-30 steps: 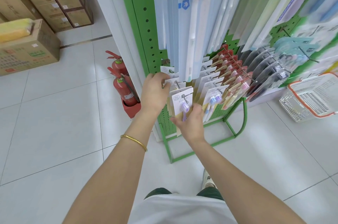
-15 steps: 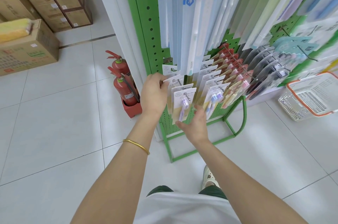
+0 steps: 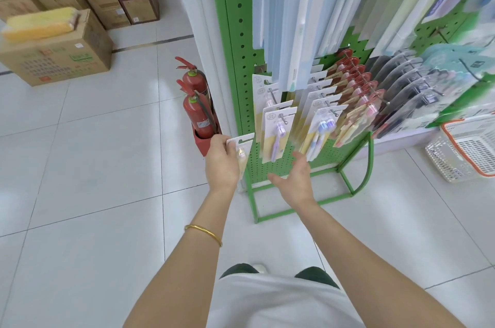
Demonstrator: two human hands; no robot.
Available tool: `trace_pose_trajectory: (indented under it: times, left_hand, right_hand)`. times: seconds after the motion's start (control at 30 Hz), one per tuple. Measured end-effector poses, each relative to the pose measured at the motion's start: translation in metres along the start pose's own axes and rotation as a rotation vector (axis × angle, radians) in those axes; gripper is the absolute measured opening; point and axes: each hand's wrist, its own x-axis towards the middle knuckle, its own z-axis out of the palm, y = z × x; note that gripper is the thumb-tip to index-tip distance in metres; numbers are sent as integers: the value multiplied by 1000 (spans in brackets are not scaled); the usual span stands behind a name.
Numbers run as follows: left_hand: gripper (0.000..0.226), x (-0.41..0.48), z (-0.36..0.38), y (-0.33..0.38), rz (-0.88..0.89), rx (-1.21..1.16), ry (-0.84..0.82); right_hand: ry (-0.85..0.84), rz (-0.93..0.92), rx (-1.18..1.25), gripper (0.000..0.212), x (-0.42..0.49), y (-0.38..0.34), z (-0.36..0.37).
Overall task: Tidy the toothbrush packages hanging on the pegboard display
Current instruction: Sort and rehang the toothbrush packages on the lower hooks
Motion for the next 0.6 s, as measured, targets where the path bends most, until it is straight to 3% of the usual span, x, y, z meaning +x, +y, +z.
trace_pose_trajectory:
  times: [0.23, 0.3, 0.6]
  left_hand:
    - [7, -48, 25, 5, -93, -144, -54]
    - [15, -65, 38, 10, -115, -180, -87]
    - [10, -133, 85, 56, -83, -347, -99]
  right_hand:
    - [-104, 2, -20, 41, -17, 23, -41]
    - [-132, 4, 15, 30, -26, 33, -58]
    - [-130, -39, 441, 19, -68, 63, -124]
